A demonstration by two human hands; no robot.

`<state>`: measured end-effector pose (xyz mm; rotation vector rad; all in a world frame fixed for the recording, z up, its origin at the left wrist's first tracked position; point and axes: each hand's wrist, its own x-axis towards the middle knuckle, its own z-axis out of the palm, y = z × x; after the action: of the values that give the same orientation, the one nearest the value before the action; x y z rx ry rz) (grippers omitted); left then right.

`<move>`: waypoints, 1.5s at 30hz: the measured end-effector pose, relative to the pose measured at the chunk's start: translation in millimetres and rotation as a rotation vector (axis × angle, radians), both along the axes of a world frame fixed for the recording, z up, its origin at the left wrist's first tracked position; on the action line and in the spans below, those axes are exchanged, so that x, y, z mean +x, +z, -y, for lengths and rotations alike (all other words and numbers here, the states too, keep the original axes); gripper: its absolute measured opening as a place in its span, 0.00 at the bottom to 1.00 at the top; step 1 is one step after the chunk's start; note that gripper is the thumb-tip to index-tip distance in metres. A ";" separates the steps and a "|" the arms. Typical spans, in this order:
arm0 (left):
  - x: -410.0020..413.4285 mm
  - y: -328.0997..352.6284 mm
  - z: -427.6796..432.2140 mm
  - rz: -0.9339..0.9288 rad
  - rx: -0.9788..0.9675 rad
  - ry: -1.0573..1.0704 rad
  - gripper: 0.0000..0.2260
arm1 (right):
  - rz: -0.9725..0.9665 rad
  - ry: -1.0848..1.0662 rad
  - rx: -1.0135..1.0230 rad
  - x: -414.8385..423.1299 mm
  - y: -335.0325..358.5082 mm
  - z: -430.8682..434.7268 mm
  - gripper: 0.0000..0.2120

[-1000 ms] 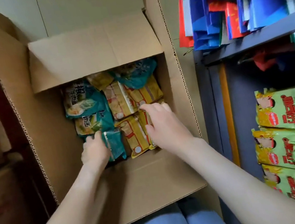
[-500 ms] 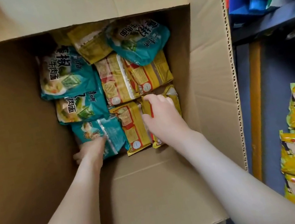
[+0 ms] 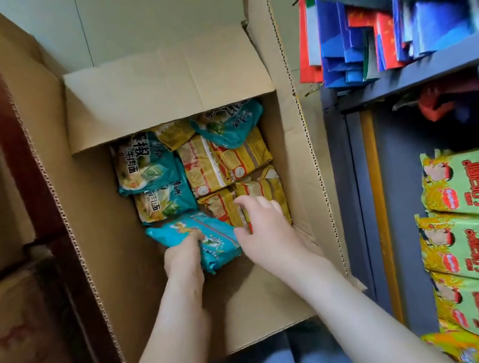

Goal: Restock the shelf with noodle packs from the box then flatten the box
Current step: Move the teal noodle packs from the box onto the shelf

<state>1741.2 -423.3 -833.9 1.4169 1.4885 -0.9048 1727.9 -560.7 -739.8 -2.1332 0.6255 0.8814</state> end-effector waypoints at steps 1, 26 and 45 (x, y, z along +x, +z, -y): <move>2.6 21.5 9.1 0.022 -0.019 0.010 0.25 | -0.002 0.019 0.030 2.3 16.2 2.0 0.27; 12.1 457.7 169.7 0.687 -0.284 -0.893 0.08 | 0.425 -0.790 -0.061 -41.3 410.3 100.3 0.16; -32.3 565.0 232.9 1.141 -0.658 -1.469 0.27 | 0.852 -1.604 0.207 -117.4 518.9 151.5 0.24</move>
<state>1708.9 -656.2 -268.9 1.8204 -0.8206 -0.8893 1610.4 -712.2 -220.8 -0.9895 1.2829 -0.7565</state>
